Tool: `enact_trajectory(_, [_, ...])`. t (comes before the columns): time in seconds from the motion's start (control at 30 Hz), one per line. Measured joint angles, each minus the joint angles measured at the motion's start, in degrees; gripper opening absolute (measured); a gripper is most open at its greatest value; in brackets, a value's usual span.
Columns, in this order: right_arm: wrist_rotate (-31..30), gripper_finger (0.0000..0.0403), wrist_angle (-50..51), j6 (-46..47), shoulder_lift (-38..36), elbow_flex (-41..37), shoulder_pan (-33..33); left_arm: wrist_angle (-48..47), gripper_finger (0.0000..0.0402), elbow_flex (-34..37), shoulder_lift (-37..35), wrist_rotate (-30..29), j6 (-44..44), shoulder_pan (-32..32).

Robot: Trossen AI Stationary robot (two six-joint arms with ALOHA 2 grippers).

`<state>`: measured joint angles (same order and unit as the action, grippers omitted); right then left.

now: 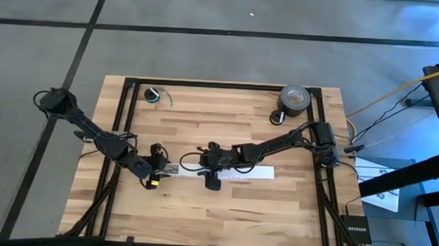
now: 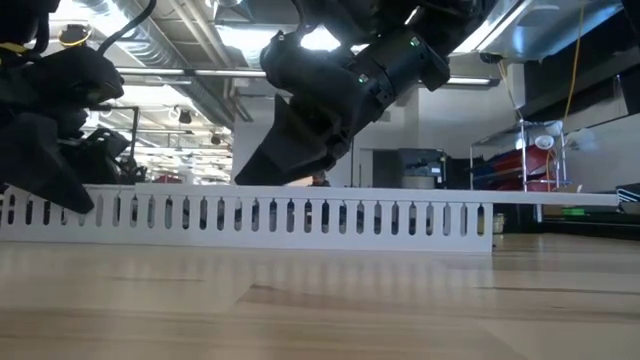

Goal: Ziptie cables
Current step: Close the white cable duct

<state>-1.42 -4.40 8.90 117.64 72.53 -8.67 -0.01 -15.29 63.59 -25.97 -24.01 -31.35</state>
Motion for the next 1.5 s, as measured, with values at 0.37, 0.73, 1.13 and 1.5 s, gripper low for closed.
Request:
enact_trajectory(0.37, [0.65,0.0167,-0.97,-0.32,0.38,0.60,-0.28,0.21,0.0234,0.00,0.00,0.34,-0.04,-0.02])
enact_trajectory(0.73, [2.15,0.0323,12.30,-0.39,0.13,6.10,-0.33,0.35,0.0234,-0.02,0.00,-0.12,-0.82,0.02])
enact_trajectory(1.13, [-1.55,0.0338,11.16,-0.76,1.93,6.35,-0.39,0.44,0.0234,-0.02,0.00,-0.09,-0.70,0.02])
enact_trajectory(1.5, [0.54,0.0294,7.87,-0.28,3.10,6.34,-0.70,0.60,0.0234,-0.02,-0.04,-0.03,-0.02,0.02])
